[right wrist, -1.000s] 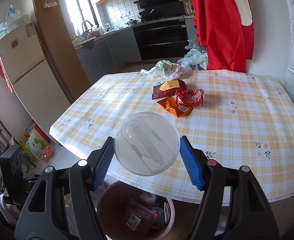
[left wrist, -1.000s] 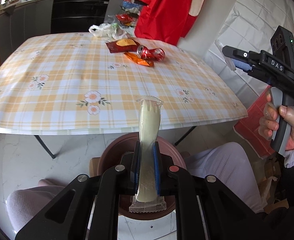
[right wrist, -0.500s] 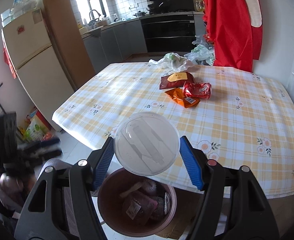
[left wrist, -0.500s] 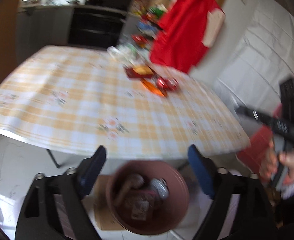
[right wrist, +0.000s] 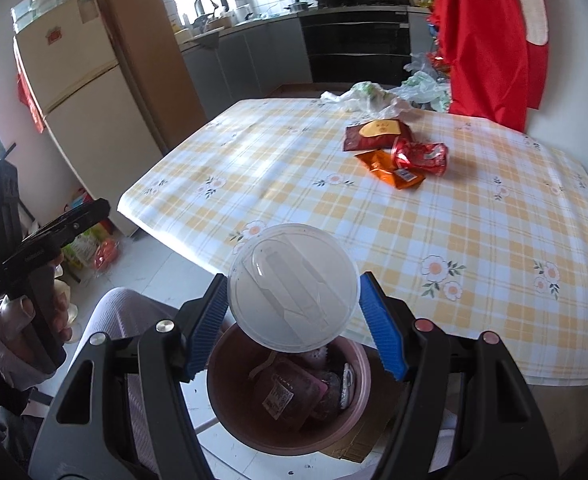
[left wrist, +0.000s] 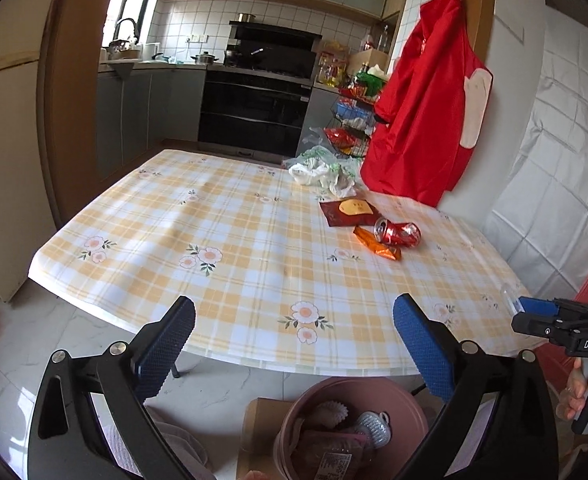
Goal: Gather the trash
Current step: 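Open the right tool to drop the clear lid into the bin, then move both open tools toward the red can and orange chip bag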
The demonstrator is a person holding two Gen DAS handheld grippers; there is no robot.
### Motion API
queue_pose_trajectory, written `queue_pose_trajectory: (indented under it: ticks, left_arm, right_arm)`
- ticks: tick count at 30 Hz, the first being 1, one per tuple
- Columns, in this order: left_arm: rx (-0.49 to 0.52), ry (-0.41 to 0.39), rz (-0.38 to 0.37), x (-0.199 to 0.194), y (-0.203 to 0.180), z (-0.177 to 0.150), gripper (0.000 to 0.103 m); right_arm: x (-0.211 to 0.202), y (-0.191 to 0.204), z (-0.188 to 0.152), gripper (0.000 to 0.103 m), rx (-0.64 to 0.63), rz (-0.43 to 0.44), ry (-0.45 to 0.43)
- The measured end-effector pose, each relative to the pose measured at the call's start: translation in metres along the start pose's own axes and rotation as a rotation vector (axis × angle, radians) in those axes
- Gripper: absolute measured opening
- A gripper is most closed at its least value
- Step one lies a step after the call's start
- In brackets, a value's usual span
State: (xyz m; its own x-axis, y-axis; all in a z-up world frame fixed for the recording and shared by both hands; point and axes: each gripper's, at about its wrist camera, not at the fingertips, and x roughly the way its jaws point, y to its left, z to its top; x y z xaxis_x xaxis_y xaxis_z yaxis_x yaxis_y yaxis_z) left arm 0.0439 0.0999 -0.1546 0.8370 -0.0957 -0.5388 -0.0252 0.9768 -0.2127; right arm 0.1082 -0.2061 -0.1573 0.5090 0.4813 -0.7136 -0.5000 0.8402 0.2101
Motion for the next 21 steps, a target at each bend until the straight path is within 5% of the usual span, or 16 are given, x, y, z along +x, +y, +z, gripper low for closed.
queue_pose_trajectory:
  ticks: [6, 21]
  left_arm:
    - [-0.008, 0.012, -0.016, 0.004, 0.004, -0.003, 0.097]
    - [-0.010, 0.003, -0.010, 0.012, 0.008, -0.009, 0.097]
  right_arm:
    - [0.004, 0.006, 0.001, 0.082, -0.011, -0.006, 0.003]
    - [0.006, -0.031, 0.001, 0.092, 0.080, -0.091, -0.008]
